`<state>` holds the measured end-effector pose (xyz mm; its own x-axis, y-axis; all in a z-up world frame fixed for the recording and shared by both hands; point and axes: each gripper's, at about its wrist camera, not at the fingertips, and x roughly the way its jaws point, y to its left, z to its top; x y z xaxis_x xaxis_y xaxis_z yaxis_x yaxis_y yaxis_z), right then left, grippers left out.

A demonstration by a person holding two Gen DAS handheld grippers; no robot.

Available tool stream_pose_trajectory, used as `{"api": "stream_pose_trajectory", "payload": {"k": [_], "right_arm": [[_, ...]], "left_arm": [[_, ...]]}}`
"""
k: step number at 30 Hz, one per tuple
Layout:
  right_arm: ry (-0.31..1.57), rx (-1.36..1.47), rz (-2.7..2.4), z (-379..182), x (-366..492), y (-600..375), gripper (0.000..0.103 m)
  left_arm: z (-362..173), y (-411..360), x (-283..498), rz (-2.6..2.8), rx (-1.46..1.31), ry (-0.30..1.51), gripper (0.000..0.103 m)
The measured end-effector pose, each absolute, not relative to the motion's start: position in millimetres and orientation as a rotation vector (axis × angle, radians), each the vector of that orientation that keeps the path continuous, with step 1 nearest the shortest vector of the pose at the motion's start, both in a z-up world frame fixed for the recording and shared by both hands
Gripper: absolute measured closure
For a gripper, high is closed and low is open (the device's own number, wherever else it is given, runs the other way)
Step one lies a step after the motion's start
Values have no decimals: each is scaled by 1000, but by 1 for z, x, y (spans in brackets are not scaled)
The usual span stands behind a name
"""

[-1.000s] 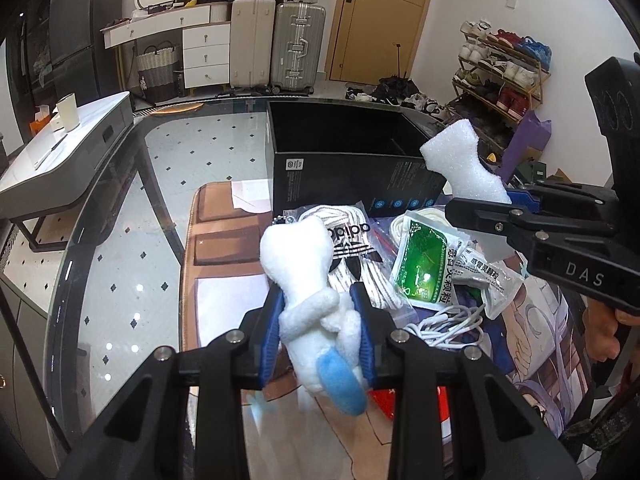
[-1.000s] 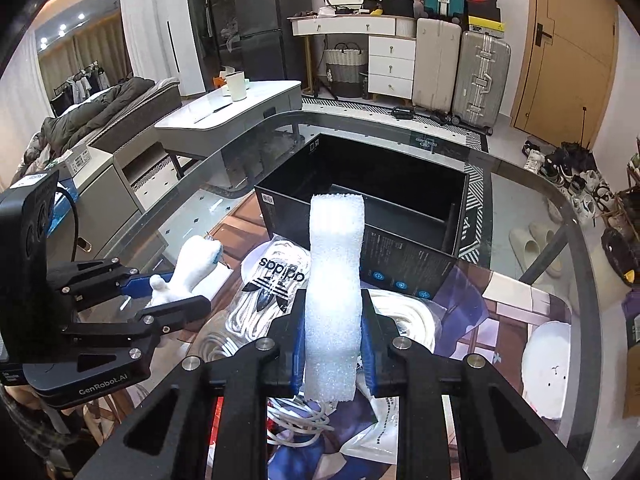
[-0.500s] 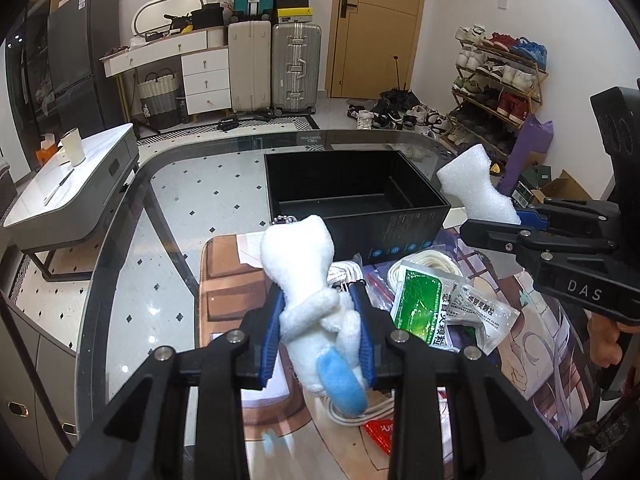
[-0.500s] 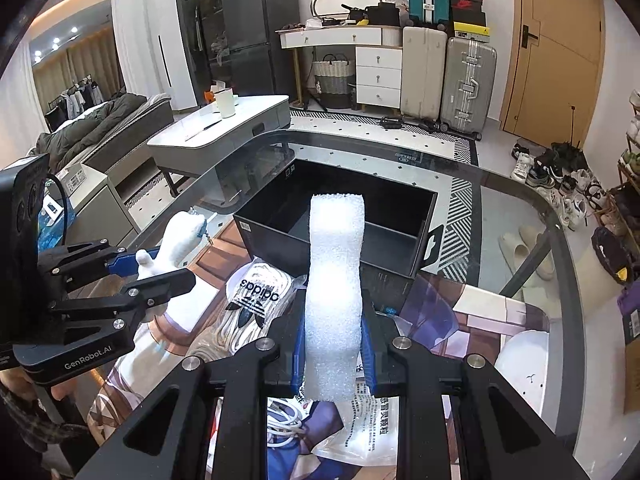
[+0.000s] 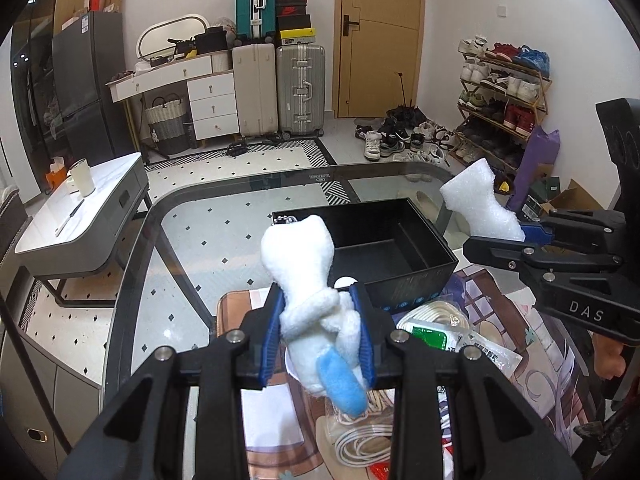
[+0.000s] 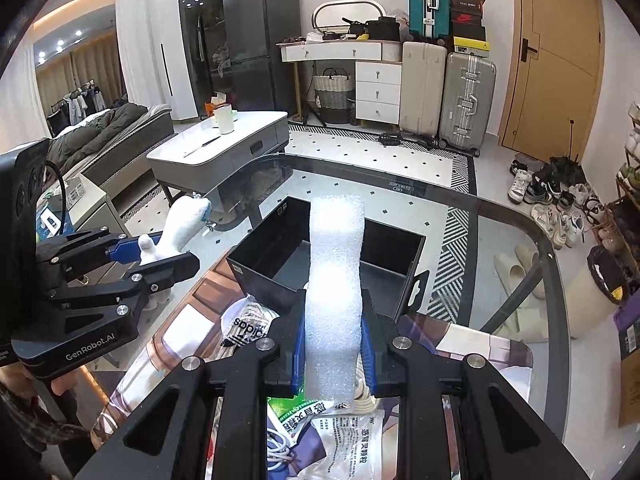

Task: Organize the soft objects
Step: 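Lift the plush toy and foam strip and carry both over the black box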

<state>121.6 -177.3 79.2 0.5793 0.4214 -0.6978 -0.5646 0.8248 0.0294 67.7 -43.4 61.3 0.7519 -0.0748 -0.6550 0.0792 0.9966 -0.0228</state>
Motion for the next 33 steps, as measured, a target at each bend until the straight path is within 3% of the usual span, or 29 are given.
{"api": "stream_pose_trajectory", "payload": {"k": [19, 33], "right_arm": [[740, -183, 588, 105, 182, -163, 81], [809, -153, 596, 69, 228, -150, 81]], "left_arm": [[75, -35, 129, -88, 11, 690, 72], [50, -44, 166, -121, 0, 749, 72]]}}
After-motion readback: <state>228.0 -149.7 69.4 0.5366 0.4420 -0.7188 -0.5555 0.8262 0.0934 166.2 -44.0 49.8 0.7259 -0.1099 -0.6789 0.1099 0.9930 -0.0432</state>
